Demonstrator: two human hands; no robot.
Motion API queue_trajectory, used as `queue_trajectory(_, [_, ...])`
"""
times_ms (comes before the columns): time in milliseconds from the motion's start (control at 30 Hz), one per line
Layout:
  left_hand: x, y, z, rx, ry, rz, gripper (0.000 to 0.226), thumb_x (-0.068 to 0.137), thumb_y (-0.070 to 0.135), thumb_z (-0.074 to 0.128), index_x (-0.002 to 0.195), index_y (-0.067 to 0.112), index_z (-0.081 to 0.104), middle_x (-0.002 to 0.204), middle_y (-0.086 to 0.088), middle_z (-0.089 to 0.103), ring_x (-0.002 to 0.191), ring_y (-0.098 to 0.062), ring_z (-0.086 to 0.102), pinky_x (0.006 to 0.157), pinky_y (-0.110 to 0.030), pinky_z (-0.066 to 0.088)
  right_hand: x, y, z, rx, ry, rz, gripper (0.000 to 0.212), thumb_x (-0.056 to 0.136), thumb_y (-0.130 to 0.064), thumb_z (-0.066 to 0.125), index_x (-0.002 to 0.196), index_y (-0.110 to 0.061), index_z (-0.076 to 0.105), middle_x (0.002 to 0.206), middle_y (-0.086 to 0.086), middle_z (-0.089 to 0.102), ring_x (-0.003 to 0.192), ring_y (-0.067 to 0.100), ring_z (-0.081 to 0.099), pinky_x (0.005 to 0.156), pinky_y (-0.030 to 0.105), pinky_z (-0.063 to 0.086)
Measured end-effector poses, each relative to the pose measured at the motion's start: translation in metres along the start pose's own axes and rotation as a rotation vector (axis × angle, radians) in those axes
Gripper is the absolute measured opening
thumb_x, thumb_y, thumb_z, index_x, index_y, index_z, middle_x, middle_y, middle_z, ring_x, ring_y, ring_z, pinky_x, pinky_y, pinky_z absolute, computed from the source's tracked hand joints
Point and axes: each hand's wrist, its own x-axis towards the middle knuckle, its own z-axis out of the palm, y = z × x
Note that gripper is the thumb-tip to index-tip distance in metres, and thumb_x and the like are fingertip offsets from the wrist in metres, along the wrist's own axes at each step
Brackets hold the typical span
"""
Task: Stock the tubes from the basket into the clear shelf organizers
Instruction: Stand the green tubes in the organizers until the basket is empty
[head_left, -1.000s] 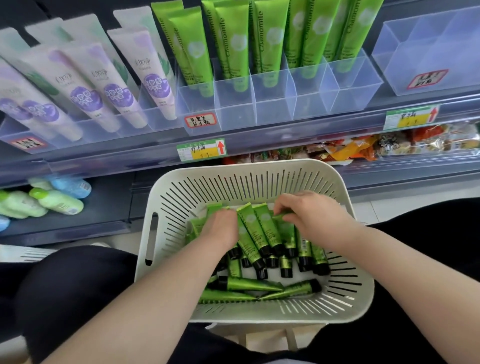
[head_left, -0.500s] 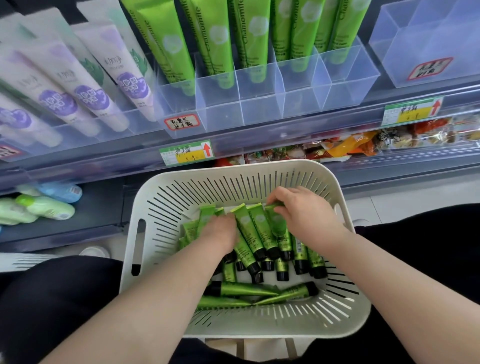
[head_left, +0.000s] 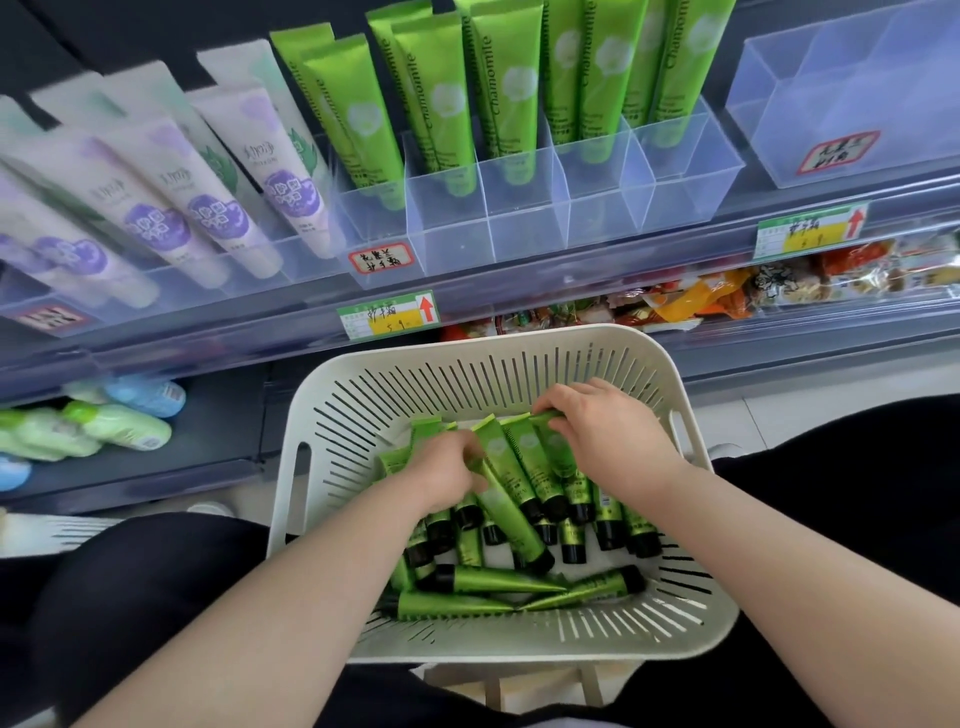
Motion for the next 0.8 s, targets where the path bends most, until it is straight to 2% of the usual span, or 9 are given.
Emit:
queue_trajectory(100, [-0.017,-0.005,0.003,-0.141,-0.029,0.096,0.029,0.082,0.02,0.074,0.103,0.027,0.057,0.119,0.0,0.059,0.109,-0.018,0.055,0.099,-0.036,0.044,-0.003,-0.003,-0.005,-0.043,-0.03,-0.008,0.022,0.095,-0.021,0.052,0.114,-0.03,0.058,0.105,-0.01,0.065,0.095,0.015,0.053,0.068,0.03,0.049])
queue_trajectory(133, [-0.023,-0.004,0.002,-0.186,-0.006,0.131,0.026,0.083,0.02,0.073,0.103,0.027,0.057,0.117,0.002,0.059,0.11,-0.017,0.055,0.1,-0.036,0.043,-0.004,-0.004,-0.008,-0.054,-0.033,-0.012,0.022,0.095,-0.02,0.052,0.113,-0.03,0.058,0.106,-0.01,0.065,0.096,0.015,0.054,0.07,0.03,0.048])
queue_trajectory(200, [-0.035,0.003,-0.008,-0.256,0.088,0.194,0.018,0.086,0.02,0.07,0.094,0.03,0.056,0.104,0.008,0.06,0.101,-0.016,0.057,0.091,-0.034,0.046,-0.006,-0.007,-0.018,-0.055,-0.005,-0.014,0.021,0.095,-0.019,0.051,0.112,-0.029,0.059,0.107,-0.008,0.066,0.097,0.016,0.054,0.073,0.031,0.048])
queue_trajectory(300, [-0.053,0.021,-0.035,-0.264,0.277,0.289,0.021,0.088,0.02,0.067,0.082,0.037,0.056,0.085,0.014,0.061,0.076,-0.01,0.06,0.064,-0.025,0.042,-0.003,-0.016,-0.042,-0.038,0.1,-0.011,0.021,0.094,-0.017,0.052,0.111,-0.024,0.062,0.107,-0.004,0.067,0.098,0.02,0.056,0.08,0.036,0.047])
queue_trajectory(367, [-0.067,0.038,-0.058,-0.271,0.4,0.374,0.023,0.088,0.019,0.067,0.082,0.038,0.057,0.083,0.015,0.063,0.068,-0.005,0.059,0.06,-0.022,0.039,0.0,-0.023,-0.063,-0.033,0.168,-0.004,0.021,0.094,-0.017,0.053,0.111,-0.022,0.063,0.108,-0.003,0.067,0.101,0.022,0.055,0.082,0.037,0.046])
queue_trajectory(467, [-0.085,0.064,-0.092,-0.259,0.555,0.499,0.019,0.087,0.017,0.066,0.085,0.035,0.06,0.081,0.017,0.063,0.07,-0.001,0.056,0.064,-0.022,0.038,0.003,-0.031,-0.096,-0.023,0.267,-0.008,0.02,0.093,-0.016,0.053,0.111,-0.02,0.062,0.106,-0.001,0.067,0.102,0.023,0.055,0.078,0.039,0.048])
queue_trajectory(567, [-0.1,0.089,-0.121,-0.285,0.633,0.593,0.014,0.087,0.017,0.065,0.093,0.029,0.067,0.082,0.015,0.063,0.075,-0.007,0.058,0.068,-0.026,0.044,0.006,-0.035,-0.132,-0.003,0.391,-0.003,0.019,0.093,-0.014,0.053,0.109,-0.019,0.062,0.102,-0.001,0.067,0.1,0.025,0.055,0.072,0.039,0.048])
queue_trajectory(700, [-0.118,0.125,-0.153,-0.343,0.729,0.699,0.024,0.084,0.017,0.069,0.086,0.04,0.066,0.079,0.02,0.065,0.073,-0.007,0.061,0.071,-0.031,0.052,0.011,-0.032,-0.174,-0.004,0.57,0.022,0.018,0.092,-0.014,0.055,0.107,-0.017,0.064,0.1,0.003,0.067,0.096,0.028,0.056,0.068,0.035,0.043])
queue_trajectory(800, [-0.119,0.157,-0.173,-0.406,0.802,0.778,0.018,0.082,0.014,0.069,0.096,0.026,0.072,0.087,0.011,0.069,0.083,-0.019,0.066,0.079,-0.042,0.055,0.014,-0.022,-0.198,-0.032,0.631,0.062,0.019,0.092,-0.013,0.054,0.108,-0.018,0.064,0.1,0.003,0.067,0.097,0.028,0.056,0.066,0.034,0.038])
